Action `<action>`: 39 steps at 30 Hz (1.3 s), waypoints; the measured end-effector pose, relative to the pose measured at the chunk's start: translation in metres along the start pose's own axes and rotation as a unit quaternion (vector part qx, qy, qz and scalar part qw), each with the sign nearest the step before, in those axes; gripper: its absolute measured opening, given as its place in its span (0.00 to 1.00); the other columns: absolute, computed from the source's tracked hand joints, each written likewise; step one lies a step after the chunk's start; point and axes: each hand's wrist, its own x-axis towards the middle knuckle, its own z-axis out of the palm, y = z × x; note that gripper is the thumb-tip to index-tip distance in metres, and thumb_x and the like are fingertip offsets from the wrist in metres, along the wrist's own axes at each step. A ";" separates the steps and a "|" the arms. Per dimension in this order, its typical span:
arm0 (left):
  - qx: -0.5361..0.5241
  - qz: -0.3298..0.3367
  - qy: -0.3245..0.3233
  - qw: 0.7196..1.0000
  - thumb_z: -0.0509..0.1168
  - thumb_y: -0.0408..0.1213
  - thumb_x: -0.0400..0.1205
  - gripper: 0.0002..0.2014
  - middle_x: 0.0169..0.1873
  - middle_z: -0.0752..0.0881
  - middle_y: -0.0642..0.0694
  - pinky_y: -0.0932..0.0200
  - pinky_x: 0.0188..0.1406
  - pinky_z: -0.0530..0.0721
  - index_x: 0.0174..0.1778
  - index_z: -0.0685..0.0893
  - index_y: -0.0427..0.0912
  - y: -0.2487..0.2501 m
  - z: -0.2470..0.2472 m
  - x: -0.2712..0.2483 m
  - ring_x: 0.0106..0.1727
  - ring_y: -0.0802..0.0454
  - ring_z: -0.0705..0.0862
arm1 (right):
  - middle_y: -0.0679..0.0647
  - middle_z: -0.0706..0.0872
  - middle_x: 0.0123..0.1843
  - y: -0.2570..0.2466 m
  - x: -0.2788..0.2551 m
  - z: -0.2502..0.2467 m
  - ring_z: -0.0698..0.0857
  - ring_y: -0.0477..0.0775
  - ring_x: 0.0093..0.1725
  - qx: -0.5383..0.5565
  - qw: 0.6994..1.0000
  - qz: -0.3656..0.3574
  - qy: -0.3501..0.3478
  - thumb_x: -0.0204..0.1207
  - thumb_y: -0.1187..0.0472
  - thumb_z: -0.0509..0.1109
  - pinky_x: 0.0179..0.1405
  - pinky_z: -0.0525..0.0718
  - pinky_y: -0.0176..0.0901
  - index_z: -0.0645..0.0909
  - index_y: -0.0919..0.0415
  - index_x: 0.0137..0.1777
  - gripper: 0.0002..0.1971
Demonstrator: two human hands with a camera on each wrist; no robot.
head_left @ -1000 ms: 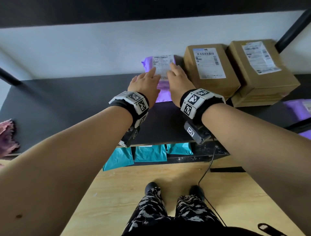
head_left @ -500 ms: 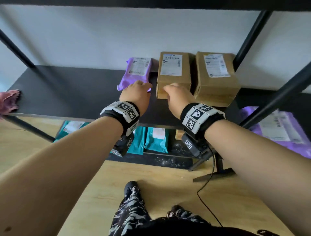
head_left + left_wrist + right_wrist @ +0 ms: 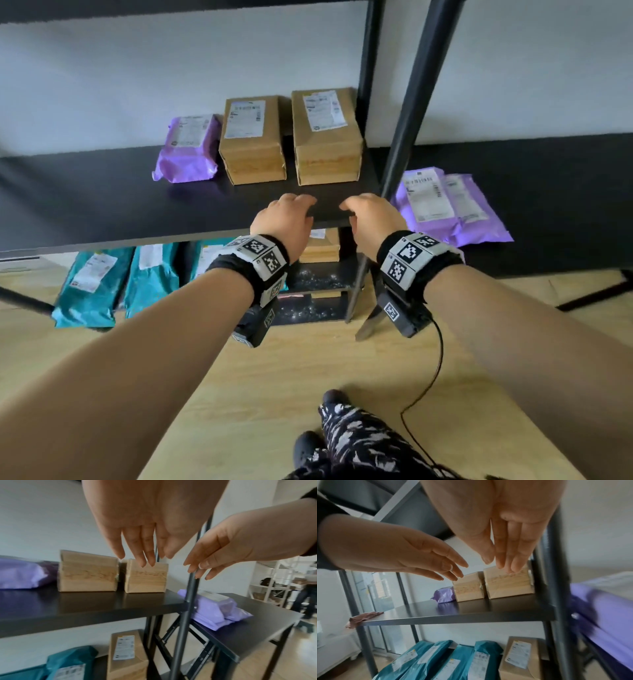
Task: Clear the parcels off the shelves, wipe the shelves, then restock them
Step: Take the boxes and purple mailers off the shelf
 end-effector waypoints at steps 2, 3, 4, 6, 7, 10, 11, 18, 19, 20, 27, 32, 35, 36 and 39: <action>-0.010 0.023 -0.020 0.999 0.55 0.40 0.85 0.21 0.69 0.75 0.44 0.45 0.63 0.78 0.75 0.70 0.50 0.019 0.013 -0.005 0.67 0.42 0.77 | 0.57 0.78 0.67 0.019 -0.018 -0.003 0.80 0.59 0.64 0.001 1.000 0.027 0.006 0.80 0.71 0.58 0.62 0.80 0.53 0.76 0.57 0.69 0.20; -0.012 0.034 -0.030 0.999 0.56 0.40 0.85 0.21 0.70 0.75 0.44 0.45 0.63 0.78 0.75 0.70 0.51 0.028 0.020 -0.006 0.68 0.42 0.76 | 0.57 0.78 0.66 0.030 -0.026 -0.004 0.80 0.60 0.63 0.000 0.999 0.040 0.011 0.80 0.70 0.58 0.62 0.80 0.54 0.77 0.57 0.68 0.19; -0.012 0.042 -0.040 0.998 0.56 0.40 0.85 0.21 0.70 0.75 0.45 0.46 0.64 0.78 0.75 0.69 0.51 0.039 0.027 -0.008 0.68 0.42 0.76 | 0.58 0.79 0.65 0.041 -0.033 -0.005 0.81 0.61 0.62 -0.003 0.999 0.050 0.018 0.80 0.70 0.58 0.61 0.81 0.55 0.77 0.57 0.67 0.18; -0.015 0.058 -0.058 0.997 0.56 0.41 0.85 0.21 0.69 0.75 0.44 0.47 0.62 0.78 0.75 0.70 0.51 0.059 0.039 -0.009 0.67 0.41 0.76 | 0.59 0.79 0.63 0.065 -0.044 -0.007 0.81 0.62 0.60 -0.011 0.997 0.072 0.020 0.80 0.69 0.59 0.58 0.81 0.54 0.78 0.58 0.66 0.17; -0.019 0.066 -0.064 0.996 0.56 0.41 0.84 0.20 0.68 0.75 0.44 0.47 0.61 0.78 0.74 0.70 0.52 0.069 0.045 -0.008 0.66 0.41 0.77 | 0.59 0.78 0.63 0.078 -0.046 -0.007 0.81 0.62 0.60 -0.016 0.996 0.082 0.021 0.80 0.70 0.60 0.57 0.81 0.55 0.78 0.58 0.67 0.18; -0.017 0.075 -0.076 0.994 0.57 0.42 0.83 0.22 0.69 0.74 0.45 0.47 0.60 0.78 0.75 0.69 0.53 0.097 0.058 0.002 0.67 0.42 0.76 | 0.59 0.77 0.65 0.116 -0.043 -0.009 0.79 0.61 0.62 -0.024 0.994 0.104 0.032 0.78 0.69 0.63 0.59 0.81 0.56 0.76 0.57 0.69 0.20; -0.011 0.072 -0.083 0.994 0.58 0.42 0.83 0.23 0.70 0.73 0.45 0.47 0.61 0.78 0.76 0.67 0.53 0.105 0.063 0.009 0.69 0.42 0.75 | 0.59 0.76 0.66 0.129 -0.038 -0.010 0.78 0.61 0.64 -0.026 0.993 0.107 0.033 0.78 0.68 0.63 0.60 0.80 0.55 0.75 0.57 0.70 0.20; -0.023 0.010 -0.147 0.989 0.64 0.41 0.80 0.32 0.74 0.67 0.38 0.45 0.67 0.77 0.79 0.60 0.46 0.160 0.110 0.074 0.71 0.38 0.74 | 0.60 0.62 0.80 0.207 0.004 -0.014 0.65 0.62 0.78 0.007 0.993 0.112 -0.035 0.77 0.60 0.69 0.72 0.71 0.56 0.61 0.50 0.80 0.33; -0.022 -0.007 -0.156 0.987 0.65 0.41 0.80 0.34 0.75 0.65 0.38 0.45 0.67 0.77 0.80 0.57 0.45 0.167 0.117 0.081 0.71 0.38 0.74 | 0.60 0.58 0.82 0.216 0.009 -0.013 0.61 0.62 0.80 0.014 0.993 0.103 -0.060 0.77 0.60 0.69 0.74 0.68 0.56 0.57 0.49 0.81 0.35; -0.020 -0.023 -0.162 0.986 0.67 0.41 0.79 0.37 0.75 0.63 0.37 0.45 0.67 0.77 0.80 0.55 0.45 0.172 0.125 0.088 0.71 0.37 0.75 | 0.60 0.54 0.83 0.223 0.014 -0.012 0.58 0.63 0.81 0.018 0.993 0.087 -0.081 0.77 0.59 0.70 0.76 0.66 0.55 0.54 0.49 0.82 0.37; 0.025 -0.084 -0.165 0.982 0.66 0.40 0.81 0.42 0.81 0.46 0.33 0.45 0.63 0.78 0.83 0.44 0.48 0.187 0.149 0.104 0.69 0.34 0.76 | 0.60 0.53 0.82 0.244 0.029 0.005 0.62 0.61 0.79 0.075 0.990 0.002 -0.116 0.78 0.56 0.69 0.79 0.63 0.49 0.57 0.52 0.82 0.35; 0.012 -0.083 -0.145 0.986 0.61 0.38 0.83 0.37 0.82 0.45 0.36 0.47 0.63 0.79 0.83 0.46 0.50 0.190 0.146 0.101 0.68 0.36 0.77 | 0.59 0.57 0.82 0.244 0.026 0.001 0.66 0.60 0.77 0.082 0.993 -0.013 -0.089 0.80 0.59 0.66 0.75 0.69 0.52 0.59 0.55 0.81 0.32; 0.004 -0.069 -0.124 0.990 0.62 0.39 0.83 0.37 0.81 0.48 0.38 0.47 0.60 0.80 0.83 0.48 0.50 0.191 0.142 0.091 0.66 0.37 0.78 | 0.59 0.57 0.81 0.239 0.016 -0.004 0.72 0.62 0.73 0.056 0.995 -0.017 -0.080 0.80 0.59 0.65 0.69 0.75 0.56 0.59 0.55 0.81 0.31; 0.001 -0.066 -0.122 0.990 0.63 0.39 0.83 0.37 0.81 0.48 0.39 0.46 0.61 0.80 0.83 0.48 0.50 0.192 0.140 0.087 0.67 0.37 0.78 | 0.59 0.57 0.81 0.236 0.011 -0.006 0.73 0.62 0.71 0.047 0.996 -0.017 -0.075 0.80 0.59 0.65 0.67 0.77 0.56 0.59 0.55 0.81 0.31; 0.003 -0.056 -0.119 0.991 0.64 0.38 0.82 0.38 0.82 0.46 0.40 0.46 0.61 0.80 0.83 0.48 0.51 0.192 0.133 0.069 0.67 0.38 0.78 | 0.60 0.58 0.80 0.223 -0.011 -0.010 0.77 0.61 0.67 0.014 0.998 -0.011 -0.057 0.80 0.59 0.64 0.63 0.81 0.55 0.59 0.55 0.81 0.30</action>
